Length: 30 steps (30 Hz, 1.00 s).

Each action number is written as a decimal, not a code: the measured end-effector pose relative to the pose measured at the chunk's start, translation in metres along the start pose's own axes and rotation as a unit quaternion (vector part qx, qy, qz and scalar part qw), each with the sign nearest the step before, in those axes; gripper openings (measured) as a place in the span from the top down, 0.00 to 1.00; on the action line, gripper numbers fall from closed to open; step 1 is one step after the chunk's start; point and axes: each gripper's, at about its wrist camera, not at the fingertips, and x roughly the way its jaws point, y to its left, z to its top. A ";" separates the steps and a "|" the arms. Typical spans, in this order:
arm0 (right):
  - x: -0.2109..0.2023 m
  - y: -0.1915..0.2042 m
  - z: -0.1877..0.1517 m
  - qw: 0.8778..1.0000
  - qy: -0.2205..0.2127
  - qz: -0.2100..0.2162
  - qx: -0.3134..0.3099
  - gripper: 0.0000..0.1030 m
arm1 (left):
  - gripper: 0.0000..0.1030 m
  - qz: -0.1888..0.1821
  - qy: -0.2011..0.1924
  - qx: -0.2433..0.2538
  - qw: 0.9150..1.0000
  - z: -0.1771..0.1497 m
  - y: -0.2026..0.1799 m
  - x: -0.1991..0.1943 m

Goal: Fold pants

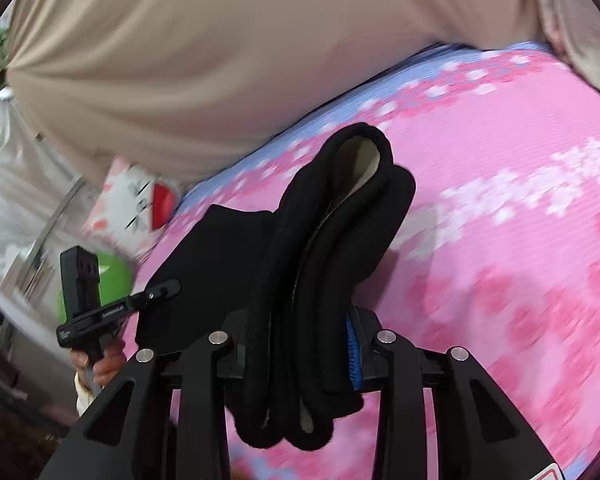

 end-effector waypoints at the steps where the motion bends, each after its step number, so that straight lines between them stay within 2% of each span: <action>1: 0.006 0.006 -0.010 1.000 0.012 -0.002 0.001 0.68 | 0.78 0.010 0.005 -0.003 1.000 -0.007 0.007 -0.008; 3: 0.030 0.007 -0.034 0.998 0.052 -0.025 -0.005 0.62 | 0.76 0.029 0.026 -0.020 0.999 -0.027 0.026 -0.012; 4: 0.040 0.004 -0.046 0.997 0.065 -0.043 -0.010 0.50 | 0.71 0.039 0.039 -0.023 0.998 -0.036 0.031 -0.005; 5: 0.046 0.000 -0.054 0.994 0.066 -0.080 -0.014 0.45 | 0.65 0.053 0.049 -0.022 0.997 -0.046 0.034 0.004; 6: 0.046 -0.005 -0.059 0.994 0.058 -0.090 -0.009 0.45 | 0.62 0.070 0.049 -0.023 0.996 -0.054 0.036 0.008; 8: 0.030 -0.007 -0.058 0.996 0.035 -0.083 0.020 0.45 | 0.61 0.095 0.024 -0.015 0.995 -0.060 0.031 -0.001; 10: 0.008 0.007 -0.049 0.994 -0.011 -0.110 0.000 0.51 | 0.61 0.122 -0.018 -0.001 0.992 -0.055 0.019 -0.021; 12: -0.003 0.031 -0.034 0.991 -0.035 -0.117 -0.053 0.55 | 0.45 0.143 -0.069 0.017 0.987 -0.046 0.003 -0.043; 13: 0.000 0.037 -0.028 0.991 -0.036 -0.115 -0.061 0.55 | 0.30 0.144 -0.084 0.024 0.986 -0.041 -0.006 -0.046; 15: 0.015 0.039 -0.013 0.989 -0.027 -0.125 -0.079 0.55 | 0.27 0.141 -0.097 0.030 0.985 -0.026 -0.019 -0.041; 17: 0.048 0.028 0.001 0.981 0.005 -0.178 -0.075 0.54 | 0.27 0.147 -0.088 0.034 0.985 -0.018 -0.021 -0.026; 18: 0.060 0.017 0.003 0.980 0.026 -0.184 -0.066 0.67 | 0.27 0.159 -0.073 0.033 0.984 -0.015 -0.020 -0.010; 19: 0.071 0.007 0.007 0.984 0.035 -0.166 -0.045 0.76 | 0.27 0.169 -0.063 0.030 0.983 -0.014 -0.020 -0.002; 20: 0.075 0.003 0.011 0.986 0.037 -0.157 -0.031 0.80 | 0.27 0.178 -0.053 0.027 0.982 -0.016 -0.018 0.007; 21: 0.071 0.009 0.015 0.987 0.028 -0.151 -0.039 0.95 | 0.27 0.183 -0.046 0.027 0.982 -0.018 -0.014 0.014; 24: 0.048 0.035 0.023 0.987 -0.013 -0.143 -0.077 0.96 | 0.26 0.205 -0.039 0.029 0.978 -0.024 -0.009 0.025; 25: 0.044 0.042 0.024 0.984 -0.025 -0.152 -0.092 0.96 | 0.24 0.210 -0.036 0.029 0.977 -0.025 -0.006 0.029; 27: 0.058 0.029 0.023 0.980 -0.006 -0.177 -0.094 0.95 | 0.17 0.213 -0.031 0.022 0.976 -0.028 0.000 0.038; 28: 0.076 0.013 0.022 0.976 0.024 -0.197 -0.086 0.93 | 0.16 0.211 -0.029 0.017 0.977 -0.027 0.003 0.041; 29: 0.082 0.005 0.018 0.976 0.032 -0.200 -0.075 0.92 | 0.16 0.208 -0.029 0.013 0.978 -0.028 0.004 0.041; 30: 0.079 0.002 0.016 0.980 0.022 -0.188 -0.061 0.91 | 0.16 0.208 -0.030 0.012 0.978 -0.028 0.004 0.040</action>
